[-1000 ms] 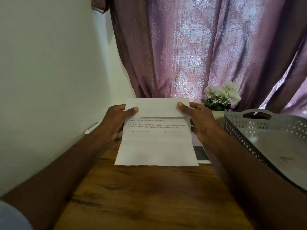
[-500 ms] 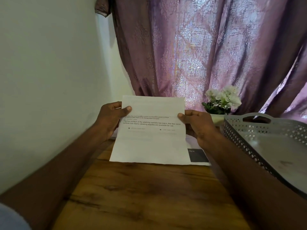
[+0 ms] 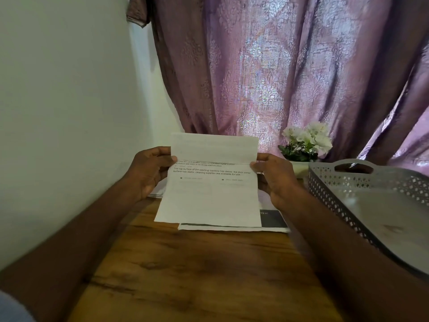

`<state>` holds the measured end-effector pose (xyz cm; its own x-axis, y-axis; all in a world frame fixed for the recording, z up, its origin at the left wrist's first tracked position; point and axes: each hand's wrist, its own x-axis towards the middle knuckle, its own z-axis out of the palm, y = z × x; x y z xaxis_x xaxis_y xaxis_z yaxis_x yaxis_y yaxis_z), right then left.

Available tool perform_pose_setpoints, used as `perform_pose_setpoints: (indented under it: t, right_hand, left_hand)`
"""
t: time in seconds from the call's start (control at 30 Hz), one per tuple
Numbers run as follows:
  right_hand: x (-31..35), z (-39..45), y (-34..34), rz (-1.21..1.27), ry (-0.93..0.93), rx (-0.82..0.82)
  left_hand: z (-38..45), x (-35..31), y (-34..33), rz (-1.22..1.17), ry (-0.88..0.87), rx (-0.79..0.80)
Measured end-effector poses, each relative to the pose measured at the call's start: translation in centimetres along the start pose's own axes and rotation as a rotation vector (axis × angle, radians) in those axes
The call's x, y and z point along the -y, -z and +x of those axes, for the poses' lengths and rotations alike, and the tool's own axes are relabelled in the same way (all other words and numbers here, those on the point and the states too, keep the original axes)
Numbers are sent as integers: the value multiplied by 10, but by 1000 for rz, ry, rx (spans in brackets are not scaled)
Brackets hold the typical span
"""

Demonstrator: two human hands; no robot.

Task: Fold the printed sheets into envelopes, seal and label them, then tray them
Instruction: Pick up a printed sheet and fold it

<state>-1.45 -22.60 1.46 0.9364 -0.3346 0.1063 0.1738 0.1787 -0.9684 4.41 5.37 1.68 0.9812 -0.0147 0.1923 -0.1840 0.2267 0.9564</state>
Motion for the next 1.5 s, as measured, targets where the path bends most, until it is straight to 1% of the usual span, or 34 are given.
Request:
perform_pose_setpoints:
  t: [0.3,0.43,0.5,0.57,0.77,0.87,0.93,1.07,1.2,1.27,1.37,1.43,1.5]
  right_hand:
    - [-1,3,-2,4,0,-28]
    - [-1,-1,-1,41,-46,-14]
    - [0,-1,1,59,-58,-1]
    - [0,0,2,70,-61,10]
    - [-2,1,-2,79,31,-15]
    - [-1,-1,-1,79,81,15]
    - [-2,-1,-2,65,80,9]
    - [-2,-3,-5,43,77,-51]
    - [-1,-4,-2,79,63,-48]
    - [1,-4,0,120,52,-42]
    - [1,-1,2,171,41,-45]
    - [0,2,3,174,50,-52]
    - [-1,5,4,166,57,-48]
  left_hand:
    - [-4,-2,1,49,-27,-44]
    - [-7,-3,1,-10,35,-65]
    - [-9,-5,1,-49,74,-52]
    - [-10,-6,0,-64,78,-40]
    - [-12,2,-10,28,58,-93]
    - [-16,2,-14,47,56,-115]
    - [-16,3,-14,65,60,-133]
    - [-18,1,-14,17,79,-143]
    - [-15,0,-14,-5,66,-166]
    - [-13,-1,-11,59,90,-114]
    - [-15,-1,-11,189,145,30]
    - [-17,3,-13,217,103,97]
    - [-17,6,-16,191,74,133]
